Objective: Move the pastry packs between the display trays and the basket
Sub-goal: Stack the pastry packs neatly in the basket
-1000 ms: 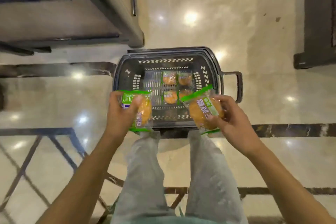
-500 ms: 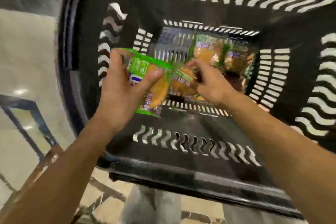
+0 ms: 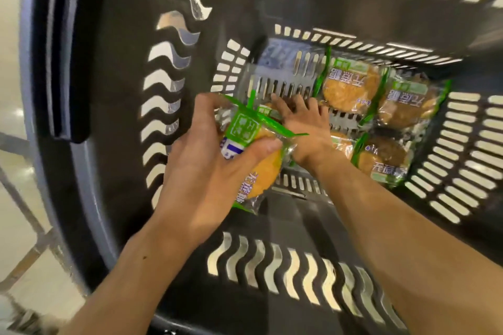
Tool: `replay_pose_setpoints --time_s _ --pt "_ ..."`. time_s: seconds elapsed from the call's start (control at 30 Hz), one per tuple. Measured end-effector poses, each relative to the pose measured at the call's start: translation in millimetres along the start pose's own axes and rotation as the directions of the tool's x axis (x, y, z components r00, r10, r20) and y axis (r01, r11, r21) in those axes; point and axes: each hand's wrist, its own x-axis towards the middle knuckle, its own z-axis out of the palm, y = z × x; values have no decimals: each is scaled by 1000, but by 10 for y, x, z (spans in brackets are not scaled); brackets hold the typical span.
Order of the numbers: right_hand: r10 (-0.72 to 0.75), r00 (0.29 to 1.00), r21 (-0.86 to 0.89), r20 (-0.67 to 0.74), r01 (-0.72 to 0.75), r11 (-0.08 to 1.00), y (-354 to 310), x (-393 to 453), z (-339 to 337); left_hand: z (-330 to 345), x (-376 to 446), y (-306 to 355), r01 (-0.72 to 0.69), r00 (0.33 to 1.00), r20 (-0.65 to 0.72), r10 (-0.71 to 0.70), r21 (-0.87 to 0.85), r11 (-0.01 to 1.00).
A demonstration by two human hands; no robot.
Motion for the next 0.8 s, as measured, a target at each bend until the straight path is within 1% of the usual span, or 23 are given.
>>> replay_pose_setpoints --time_s 0.03,0.1,0.17,0.23,0.27,0.33,0.4,0.5,0.6,0.67,0.73,0.8 --pt "-9 1000 1 -7 9 1000 1 -6 15 -11 7 0 4 1000 -5 -4 4 1000" --pt "-54 998 71 -37 56 996 32 47 43 -37 27 10 8 1000 -16 -7 4 1000" --pt "-55 998 195 -34 60 979 75 102 51 -75 43 2 4 1000 -20 -4 5 1000" --pt "-50 998 364 -41 62 929 126 143 47 -104 46 7 -6 1000 -6 7 28 1000" --pt "-50 998 419 -49 66 906 145 158 47 -117 47 7 -15 1000 0 15 43 999" --pt "-61 998 466 -27 67 882 143 131 28 -137 53 13 -35 999 5 34 64 997" --pt "-82 997 429 -5 76 900 95 93 85 -154 66 19 -51 999 15 50 76 996" --pt "-77 997 255 -23 80 964 -23 33 209 -172 98 41 -71 997 15 69 88 994" --pt "-113 992 130 -51 118 984 -76 -3 263 -204 140 62 -69 998 -1 69 105 992" --pt "-123 990 145 -61 131 981 -69 -36 238 -230 183 57 -64 998 -4 65 135 989" --pt "-114 991 232 -68 127 964 -52 -71 139 -259 221 51 -72 997 -13 76 193 979" --pt "-100 988 326 -119 134 936 -19 -87 17 -294 256 40 -108 993 -8 115 275 955"
